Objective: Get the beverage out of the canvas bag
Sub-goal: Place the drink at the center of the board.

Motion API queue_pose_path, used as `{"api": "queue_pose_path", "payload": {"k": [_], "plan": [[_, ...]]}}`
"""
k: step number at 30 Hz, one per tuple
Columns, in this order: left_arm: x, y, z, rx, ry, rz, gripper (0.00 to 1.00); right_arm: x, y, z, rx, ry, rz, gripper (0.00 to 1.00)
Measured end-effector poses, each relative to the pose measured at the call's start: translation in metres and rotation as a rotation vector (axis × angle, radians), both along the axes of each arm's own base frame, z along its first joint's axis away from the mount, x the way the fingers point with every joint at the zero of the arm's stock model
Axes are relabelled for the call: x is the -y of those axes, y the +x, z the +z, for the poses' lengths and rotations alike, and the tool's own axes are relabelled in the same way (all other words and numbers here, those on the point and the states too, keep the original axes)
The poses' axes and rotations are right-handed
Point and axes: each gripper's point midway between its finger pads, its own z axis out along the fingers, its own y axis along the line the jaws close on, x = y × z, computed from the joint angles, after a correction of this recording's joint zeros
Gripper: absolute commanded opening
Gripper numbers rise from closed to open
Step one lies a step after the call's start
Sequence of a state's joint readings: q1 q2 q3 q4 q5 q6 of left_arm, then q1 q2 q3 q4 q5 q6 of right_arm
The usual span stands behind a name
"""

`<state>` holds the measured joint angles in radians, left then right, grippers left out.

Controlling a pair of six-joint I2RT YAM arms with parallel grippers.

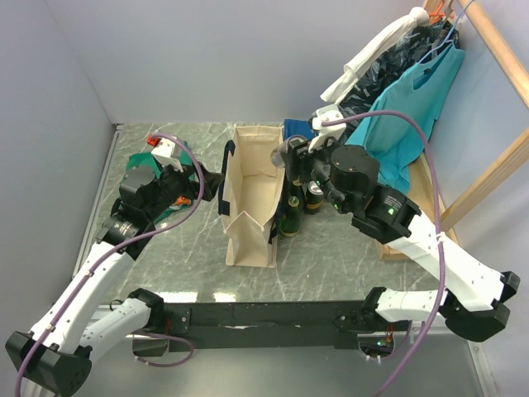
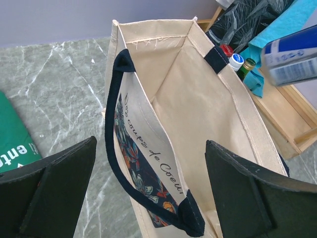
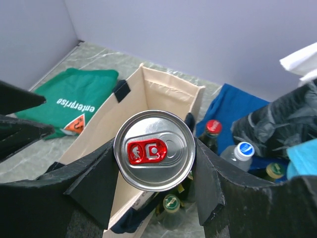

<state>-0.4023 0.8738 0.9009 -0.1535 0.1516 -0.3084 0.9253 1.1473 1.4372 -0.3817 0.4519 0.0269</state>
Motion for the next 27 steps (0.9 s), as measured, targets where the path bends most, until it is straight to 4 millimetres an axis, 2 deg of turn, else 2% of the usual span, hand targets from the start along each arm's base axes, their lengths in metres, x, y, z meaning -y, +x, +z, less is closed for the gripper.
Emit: {"api": "queue_pose_path", "payload": {"k": [3,10,15,23,27], "plan": [[0.0,0.0,0.0,-0.001,0.0,0.0,0.96,0.007,0.001,0.003,0.007,0.001,-0.028,0.0],[-0.003,0.002,0.0,0.002,0.005,0.018,0.96,0.022,0.007,-0.011,-0.015,-0.062,-0.124,0.0],[-0.004,0.003,0.0,0.004,0.007,0.026,0.96,0.037,0.007,-0.007,-0.001,-0.079,-0.176,0.0],[-0.005,0.004,0.0,0.005,0.011,0.033,0.96,0.077,-0.004,0.009,0.029,-0.041,-0.292,0.0],[-0.006,0.003,0.0,0.006,0.01,0.035,0.96,0.101,-0.015,0.0,0.029,-0.017,-0.351,0.0]]}}
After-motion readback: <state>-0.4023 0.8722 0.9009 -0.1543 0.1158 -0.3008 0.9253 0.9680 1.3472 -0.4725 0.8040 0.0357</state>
